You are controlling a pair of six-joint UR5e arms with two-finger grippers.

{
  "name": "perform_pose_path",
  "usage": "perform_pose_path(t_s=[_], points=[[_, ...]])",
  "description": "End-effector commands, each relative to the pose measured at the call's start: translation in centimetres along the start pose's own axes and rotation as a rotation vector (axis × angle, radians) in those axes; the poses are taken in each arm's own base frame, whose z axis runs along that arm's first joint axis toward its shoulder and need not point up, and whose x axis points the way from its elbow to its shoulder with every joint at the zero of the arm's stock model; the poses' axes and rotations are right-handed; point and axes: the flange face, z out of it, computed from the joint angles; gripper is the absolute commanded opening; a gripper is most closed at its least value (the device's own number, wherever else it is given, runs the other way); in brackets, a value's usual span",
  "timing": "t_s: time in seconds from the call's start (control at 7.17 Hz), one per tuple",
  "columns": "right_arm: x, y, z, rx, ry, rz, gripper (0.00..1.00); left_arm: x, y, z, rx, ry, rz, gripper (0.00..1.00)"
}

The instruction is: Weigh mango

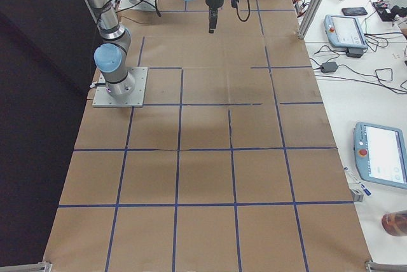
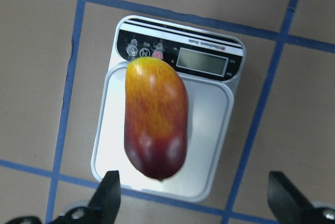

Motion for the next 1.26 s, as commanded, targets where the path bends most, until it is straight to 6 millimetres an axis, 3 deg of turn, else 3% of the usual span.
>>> perform_pose_path(t_s=[0.0, 0.28, 0.42, 0.7, 0.84, 0.98, 1.12], points=[[0.0, 0.0, 0.0, 0.000, 0.000, 0.000, 1.00, 9.7, 7.0, -7.5, -0.015, 0.002, 0.013, 1.00], [0.0, 0.0, 0.0, 0.000, 0.000, 0.000, 1.00, 16.4, 11.7, -10.1, -0.019, 0.004, 0.047, 1.00], [0.0, 0.0, 0.0, 0.000, 0.000, 0.000, 1.00, 18.9, 12.8, -10.1, -0.018, 0.001, 0.056, 1.00], [0.0, 0.0, 0.0, 0.000, 0.000, 0.000, 1.00, 20.1, 13.2, -9.9, -0.022, 0.003, 0.073, 1.00], [0.0, 0.0, 0.0, 0.000, 0.000, 0.000, 1.00, 20.3, 13.6, -8.9, -0.044, 0.002, 0.068, 1.00], [0.0, 0.0, 0.0, 0.000, 0.000, 0.000, 1.00, 20.9, 14.7, -6.9, -0.074, 0.006, 0.075, 1.00], [0.0, 0.0, 0.0, 0.000, 0.000, 0.000, 1.00, 21.3, 16.2, -6.7, -0.077, 0.007, 0.106, 1.00]])
